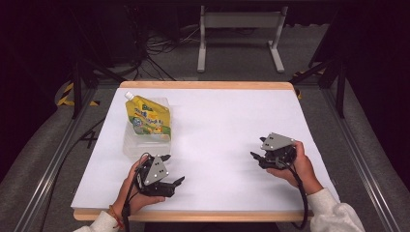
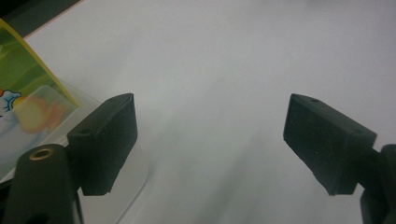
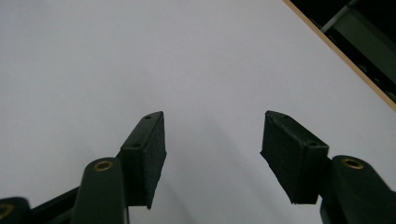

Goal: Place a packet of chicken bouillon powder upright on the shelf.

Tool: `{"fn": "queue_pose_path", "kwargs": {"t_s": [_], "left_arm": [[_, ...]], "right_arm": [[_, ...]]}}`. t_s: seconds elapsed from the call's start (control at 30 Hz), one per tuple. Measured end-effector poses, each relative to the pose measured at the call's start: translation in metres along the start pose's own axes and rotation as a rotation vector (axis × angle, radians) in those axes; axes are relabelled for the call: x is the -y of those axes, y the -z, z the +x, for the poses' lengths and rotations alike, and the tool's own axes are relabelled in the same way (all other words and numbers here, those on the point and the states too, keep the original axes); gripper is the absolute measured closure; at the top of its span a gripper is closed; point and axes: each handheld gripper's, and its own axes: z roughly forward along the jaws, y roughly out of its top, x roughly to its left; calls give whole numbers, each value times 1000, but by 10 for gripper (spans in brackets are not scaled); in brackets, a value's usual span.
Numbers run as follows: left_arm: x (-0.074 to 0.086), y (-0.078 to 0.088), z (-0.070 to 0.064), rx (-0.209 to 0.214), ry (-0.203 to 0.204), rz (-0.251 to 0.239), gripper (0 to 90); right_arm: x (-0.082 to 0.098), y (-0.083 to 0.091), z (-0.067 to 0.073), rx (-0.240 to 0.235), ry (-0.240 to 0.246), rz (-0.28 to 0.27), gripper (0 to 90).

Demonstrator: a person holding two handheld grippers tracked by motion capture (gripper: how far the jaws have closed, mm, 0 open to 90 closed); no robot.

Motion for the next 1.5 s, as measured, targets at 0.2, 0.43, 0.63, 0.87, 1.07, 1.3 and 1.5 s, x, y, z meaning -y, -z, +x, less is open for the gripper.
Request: {"fn": "queue_pose_path", "kwargs": {"t_s": [0.2, 0.43, 0.63, 0.87, 1.07, 1.3, 1.5], "left_arm": [[4, -2, -1, -1, -8, 20, 167], [7, 0, -1, 11, 1, 20, 161], [12, 4, 2, 10, 12, 21, 158], [20, 6, 6, 5, 19, 34, 153], [26, 9, 11, 5, 29, 27, 149], [33, 8, 13, 11, 42, 34, 144], [32, 6, 10, 22, 37, 32, 125]], "right_arm": [[15, 5, 0, 7, -8, 11, 375], [44, 14, -1, 36, -52, 5, 343], [63, 23, -2, 53, -96, -3, 289], [90, 36, -1, 75, -164, 4, 231], [115, 50, 2, 103, -244, 4, 199], [136, 65, 0, 158, -357, -11, 177], [143, 70, 0, 161, -394, -36, 165]]}}
